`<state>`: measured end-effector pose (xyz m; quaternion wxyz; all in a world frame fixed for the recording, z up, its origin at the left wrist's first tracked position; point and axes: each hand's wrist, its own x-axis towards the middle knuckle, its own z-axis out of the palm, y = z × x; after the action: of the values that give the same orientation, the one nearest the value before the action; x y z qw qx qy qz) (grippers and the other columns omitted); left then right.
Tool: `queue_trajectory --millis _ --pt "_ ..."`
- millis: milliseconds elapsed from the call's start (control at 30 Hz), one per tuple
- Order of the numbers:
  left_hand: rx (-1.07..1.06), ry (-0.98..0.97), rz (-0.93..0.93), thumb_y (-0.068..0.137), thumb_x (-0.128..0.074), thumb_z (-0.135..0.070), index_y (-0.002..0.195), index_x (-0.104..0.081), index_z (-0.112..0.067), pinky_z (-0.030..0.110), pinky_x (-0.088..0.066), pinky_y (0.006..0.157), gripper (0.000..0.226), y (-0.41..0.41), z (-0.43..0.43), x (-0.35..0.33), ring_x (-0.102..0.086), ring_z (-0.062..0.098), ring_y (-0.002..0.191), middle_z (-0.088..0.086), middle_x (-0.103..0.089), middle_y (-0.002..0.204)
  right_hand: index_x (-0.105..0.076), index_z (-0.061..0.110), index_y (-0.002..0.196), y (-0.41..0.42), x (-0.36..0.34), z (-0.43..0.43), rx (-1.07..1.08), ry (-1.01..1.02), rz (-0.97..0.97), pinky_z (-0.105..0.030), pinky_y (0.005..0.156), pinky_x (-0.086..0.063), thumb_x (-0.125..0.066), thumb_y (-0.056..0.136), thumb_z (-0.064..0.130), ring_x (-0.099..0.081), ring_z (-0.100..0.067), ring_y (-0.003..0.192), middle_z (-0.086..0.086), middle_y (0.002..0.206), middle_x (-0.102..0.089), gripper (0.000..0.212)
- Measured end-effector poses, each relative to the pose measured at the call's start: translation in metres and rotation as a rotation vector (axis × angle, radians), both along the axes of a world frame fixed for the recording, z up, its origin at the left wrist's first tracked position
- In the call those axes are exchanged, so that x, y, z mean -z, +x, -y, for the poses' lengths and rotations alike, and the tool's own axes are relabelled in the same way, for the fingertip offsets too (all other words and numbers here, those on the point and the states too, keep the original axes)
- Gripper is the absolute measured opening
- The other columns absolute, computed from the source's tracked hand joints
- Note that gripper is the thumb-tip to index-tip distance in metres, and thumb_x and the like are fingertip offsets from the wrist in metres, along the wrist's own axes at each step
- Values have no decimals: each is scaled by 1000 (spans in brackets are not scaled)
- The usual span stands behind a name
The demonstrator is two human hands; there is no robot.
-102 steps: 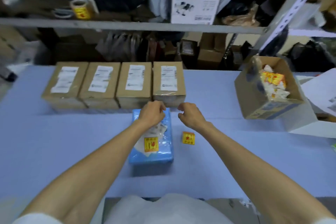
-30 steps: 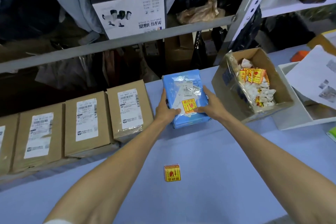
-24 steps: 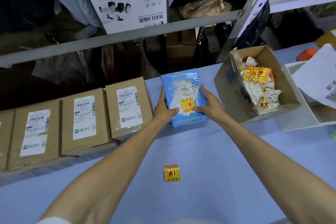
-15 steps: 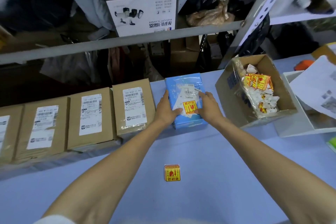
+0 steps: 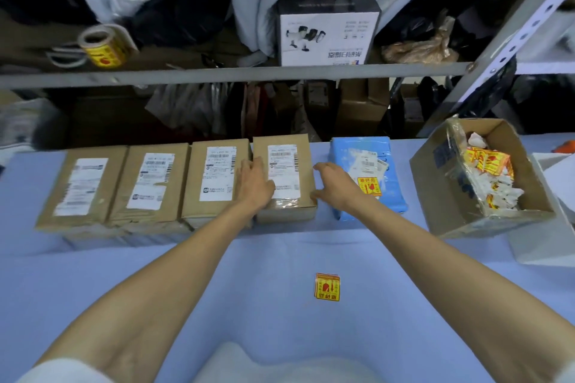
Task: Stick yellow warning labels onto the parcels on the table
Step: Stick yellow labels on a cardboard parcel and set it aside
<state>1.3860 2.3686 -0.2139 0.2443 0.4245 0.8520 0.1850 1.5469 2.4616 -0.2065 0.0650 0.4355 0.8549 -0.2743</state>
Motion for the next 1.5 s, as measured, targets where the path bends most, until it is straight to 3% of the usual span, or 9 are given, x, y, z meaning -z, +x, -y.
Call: queue_trajectory --millis 133,233,333,500,733,967,1100,1233,1500 --pt "-11 -41 96 89 -58 -14 147 -19 -9 38 -34 104 70 0 2 3 -37 34 130 17 -32 141 -39 3 128 -25 7 9 83 -50 -11 -40 90 -43 -69 83 24 -51 -36 114 -18 125 -48 59" --pt "-30 -42 143 84 -68 -19 150 -5 -4 36 -33 106 92 0 -4 8 -34 32 135 17 -28 147 -21 3 143 -35 13 9 163 -106 -52 -41 93 -42 -75 80 27 -49 -37 119 -21 132 -45 87" --pt "-54 -53 223 73 -79 -25 149 -4 -2 36 -31 109 109 -7 -10 17 -32 30 137 16 -26 151 -4 3 149 -37 17 4 221 -183 -100 -37 94 -41 -79 76 25 -47 -35 124 -18 138 -46 107" --pt "-67 -23 282 59 -89 -27 147 -12 -4 41 -33 112 119 -16 -20 26 -34 26 138 11 -31 150 -20 15 146 -27 20 -2 363 -390 -297 -35 99 -41 -82 70 11 -48 -26 127 -5 137 -52 98" --pt "-59 62 408 56 -87 -10 129 -41 -15 40 -43 103 86 -7 -5 24 -51 23 120 4 -56 127 -35 17 138 -8 18 17 455 -394 -389 -29 88 -43 -84 66 3 -47 -16 114 -1 127 -54 88" --pt "-121 165 492 64 -83 -11 124 -47 -14 43 -46 99 71 25 53 25 -56 23 116 4 -60 125 -29 19 145 20 13 70 475 -387 -368 -38 96 -48 -86 62 3 -50 -25 119 -4 130 -54 102" --pt "-150 189 546 64 -81 -9 125 -46 -18 44 -47 98 71 38 92 20 -57 22 115 2 -61 125 -31 17 141 25 13 105 508 -377 -367 -37 97 -48 -83 69 9 -53 -23 118 1 127 -54 89" --pt "-154 162 461 67 -77 -12 129 -45 -25 42 -45 99 71 48 127 11 -54 23 119 -2 -59 129 -33 18 136 28 22 137 508 -327 -370 -45 100 -46 -85 67 21 -54 -24 117 -2 129 -56 87" --pt "-185 106 434 75 -75 -15 137 -40 -21 34 -43 98 72 64 167 3 -52 24 121 0 -56 134 -33 21 137 50 31 173 545 -365 -358 -41 98 -47 -86 65 22 -54 -22 116 0 130 -57 90"
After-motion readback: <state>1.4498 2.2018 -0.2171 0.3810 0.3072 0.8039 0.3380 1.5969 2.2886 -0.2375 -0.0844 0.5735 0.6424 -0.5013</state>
